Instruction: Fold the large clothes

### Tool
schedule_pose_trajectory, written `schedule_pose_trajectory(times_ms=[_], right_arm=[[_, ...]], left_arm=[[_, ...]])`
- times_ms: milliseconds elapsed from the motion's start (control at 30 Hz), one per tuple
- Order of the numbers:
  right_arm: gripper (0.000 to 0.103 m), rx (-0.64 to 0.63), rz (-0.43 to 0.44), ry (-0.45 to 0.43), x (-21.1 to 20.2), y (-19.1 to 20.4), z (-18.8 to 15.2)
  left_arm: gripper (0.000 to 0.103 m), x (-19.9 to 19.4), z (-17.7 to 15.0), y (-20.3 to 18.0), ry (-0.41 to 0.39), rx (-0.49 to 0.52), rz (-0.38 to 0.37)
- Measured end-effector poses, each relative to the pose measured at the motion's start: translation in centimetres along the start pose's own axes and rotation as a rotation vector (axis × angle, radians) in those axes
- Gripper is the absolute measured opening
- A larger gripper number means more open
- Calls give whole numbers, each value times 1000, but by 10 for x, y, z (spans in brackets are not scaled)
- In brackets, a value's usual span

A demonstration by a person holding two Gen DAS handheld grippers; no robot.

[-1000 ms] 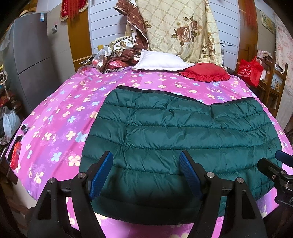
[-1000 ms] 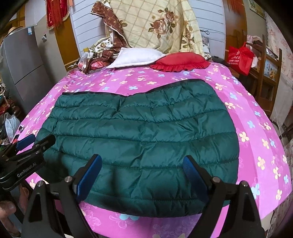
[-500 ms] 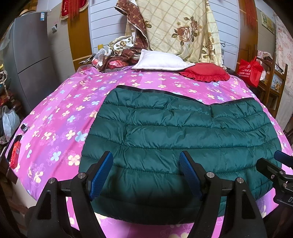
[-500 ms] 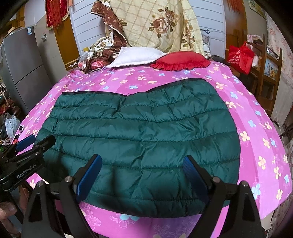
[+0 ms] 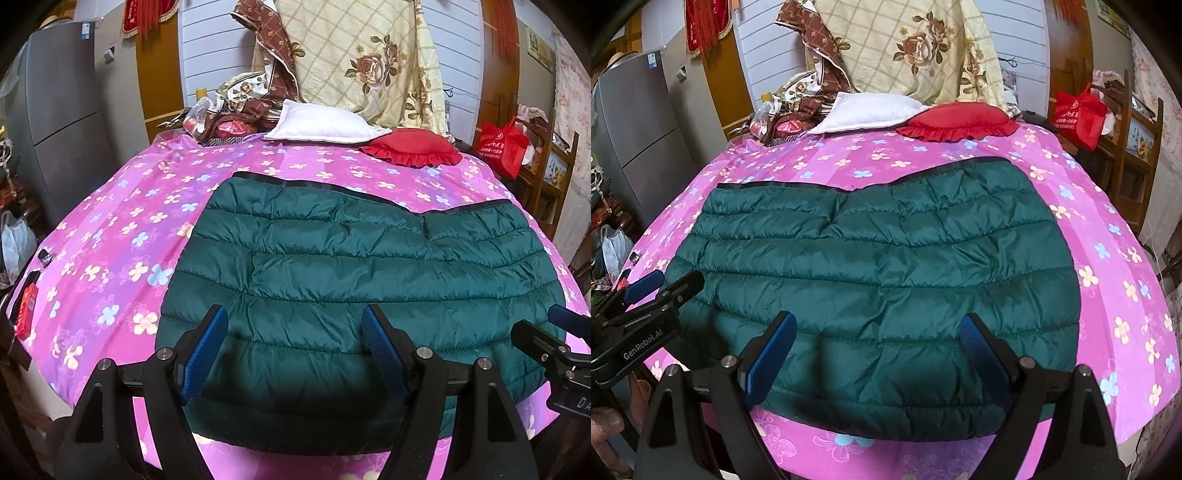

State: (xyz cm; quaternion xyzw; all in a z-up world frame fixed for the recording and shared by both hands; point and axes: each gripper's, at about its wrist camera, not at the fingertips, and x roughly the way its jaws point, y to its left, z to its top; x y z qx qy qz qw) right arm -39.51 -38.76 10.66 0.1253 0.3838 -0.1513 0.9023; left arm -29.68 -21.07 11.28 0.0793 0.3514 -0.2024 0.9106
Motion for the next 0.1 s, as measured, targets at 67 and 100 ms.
schedule_pose_trajectory(times_ms=[67,100], right_arm=[[93,0,0,2,0,0,0],[93,1,1,4,1,0,1]], left_arm=[[49,1,1,1,2,-3,-8],[50,1,1,1,4,-4,-11]])
